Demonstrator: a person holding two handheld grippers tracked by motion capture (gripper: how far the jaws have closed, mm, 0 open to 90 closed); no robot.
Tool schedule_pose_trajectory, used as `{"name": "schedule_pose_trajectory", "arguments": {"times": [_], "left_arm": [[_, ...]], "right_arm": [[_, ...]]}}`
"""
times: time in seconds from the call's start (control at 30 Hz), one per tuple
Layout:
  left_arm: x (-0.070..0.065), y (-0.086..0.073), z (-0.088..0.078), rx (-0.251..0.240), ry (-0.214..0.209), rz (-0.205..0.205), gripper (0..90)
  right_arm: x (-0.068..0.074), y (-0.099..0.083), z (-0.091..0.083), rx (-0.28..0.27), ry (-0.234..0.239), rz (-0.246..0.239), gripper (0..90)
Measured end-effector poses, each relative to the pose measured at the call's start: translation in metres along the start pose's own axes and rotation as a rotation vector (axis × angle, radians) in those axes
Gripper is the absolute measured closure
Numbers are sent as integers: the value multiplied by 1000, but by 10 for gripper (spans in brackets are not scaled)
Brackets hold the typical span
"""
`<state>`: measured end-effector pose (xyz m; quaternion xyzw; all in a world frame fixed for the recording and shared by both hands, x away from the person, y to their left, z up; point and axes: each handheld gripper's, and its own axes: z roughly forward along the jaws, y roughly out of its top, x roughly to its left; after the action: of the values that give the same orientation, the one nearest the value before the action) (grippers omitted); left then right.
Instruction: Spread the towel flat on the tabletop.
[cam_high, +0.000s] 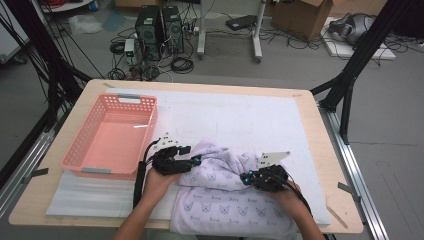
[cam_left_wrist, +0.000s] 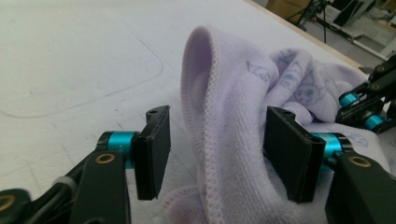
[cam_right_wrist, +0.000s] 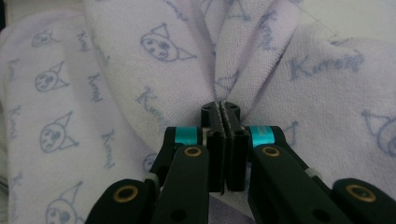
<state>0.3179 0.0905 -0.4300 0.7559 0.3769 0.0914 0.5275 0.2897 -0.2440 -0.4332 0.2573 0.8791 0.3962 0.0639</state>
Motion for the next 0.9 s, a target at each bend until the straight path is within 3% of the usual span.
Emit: {"name": "schedule_pose_trajectory", "arguments": {"times": [0.07, 0.13, 0.2, 0.27, 0.3, 0.37, 0.43, 0.5, 0.63, 0.7, 0.77, 0.8, 0.83, 0.9], "left_arm": [[-3, -2, 3, 22, -5, 34, 553], [-8, -3, 5, 35, 6, 93, 729], [-11, -4, 5, 36, 14, 113, 796], [-12, -4, 5, 36, 14, 119, 803], [-12, -4, 5, 36, 15, 118, 806], [-12, -4, 5, 37, 13, 118, 806], [-12, -4, 5, 35, 10, 119, 807], [-12, -4, 4, 35, 12, 122, 807], [-11, -4, 4, 28, 14, 126, 805], [-11, -4, 3, 25, 16, 125, 805], [-11, -3, 2, 18, 19, 125, 803], [-11, -3, 2, 13, 20, 126, 801], [-11, -3, 1, 7, 27, 126, 800], [-12, -1, -2, -19, 51, 133, 806]], "right_arm": [[-3, 1, -2, -3, 17, 26, 868], [-8, 4, -4, -12, 38, 42, 760], [-13, 10, -10, -49, 25, 71, 687], [-22, 18, -19, -128, -16, 106, 613], [-29, 22, -23, -164, -46, 130, 623], [-44, 30, -28, -182, -136, 172, 629], [-59, 38, -24, -143, -181, 203, 623], [-71, 43, -14, -91, -176, 219, 589], [-80, 46, 14, 29, -71, 226, 475], [-79, 44, 28, 87, -21, 227, 502], [-76, 42, 32, 113, 22, 212, 742], [-73, 42, 31, 114, 21, 178, 801], [-70, 43, 29, 117, -12, 138, 822], [-68, 46, 18, 77, -90, 123, 833]]}}
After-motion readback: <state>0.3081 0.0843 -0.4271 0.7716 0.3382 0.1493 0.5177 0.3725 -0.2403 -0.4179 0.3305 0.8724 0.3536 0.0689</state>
